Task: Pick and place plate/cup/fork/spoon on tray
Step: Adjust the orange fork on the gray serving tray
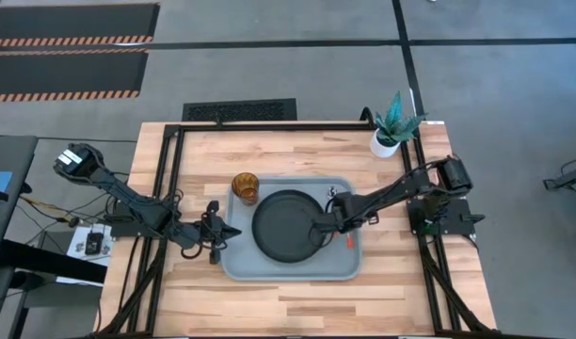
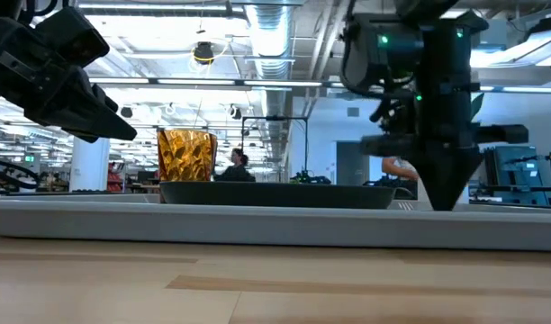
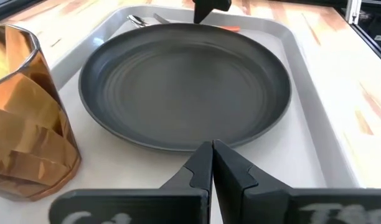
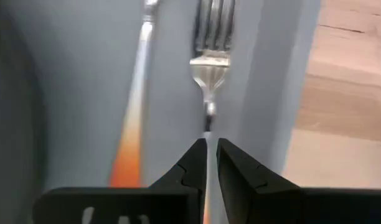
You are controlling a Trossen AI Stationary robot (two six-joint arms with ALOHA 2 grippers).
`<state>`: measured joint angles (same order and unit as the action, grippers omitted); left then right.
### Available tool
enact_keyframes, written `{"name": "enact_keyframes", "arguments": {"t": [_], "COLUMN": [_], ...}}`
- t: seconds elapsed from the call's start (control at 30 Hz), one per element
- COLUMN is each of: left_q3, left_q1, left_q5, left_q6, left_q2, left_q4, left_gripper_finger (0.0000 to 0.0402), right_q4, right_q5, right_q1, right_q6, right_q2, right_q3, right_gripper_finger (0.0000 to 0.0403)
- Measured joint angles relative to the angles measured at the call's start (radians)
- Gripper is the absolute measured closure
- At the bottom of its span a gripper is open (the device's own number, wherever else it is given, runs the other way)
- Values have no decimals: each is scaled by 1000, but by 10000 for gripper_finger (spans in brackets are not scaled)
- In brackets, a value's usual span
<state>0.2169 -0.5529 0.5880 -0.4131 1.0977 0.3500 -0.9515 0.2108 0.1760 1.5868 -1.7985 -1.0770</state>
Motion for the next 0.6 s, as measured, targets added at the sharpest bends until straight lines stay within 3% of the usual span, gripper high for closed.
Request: {"name": "enact_keyframes", "arguments": {"t": [0.6], "left_q3": [0], "left_q1": [0], "left_q5": [2], "left_q6": [-2], "left_q2": [0], "left_q4": [-1], "left_gripper_finger": [401], "right_q4": [79], "right_q5": [11], "right_q1": [-55], "right_q6": [-51], "right_q2": [1], "right_q3": [17], "right_gripper_finger": [343]}}
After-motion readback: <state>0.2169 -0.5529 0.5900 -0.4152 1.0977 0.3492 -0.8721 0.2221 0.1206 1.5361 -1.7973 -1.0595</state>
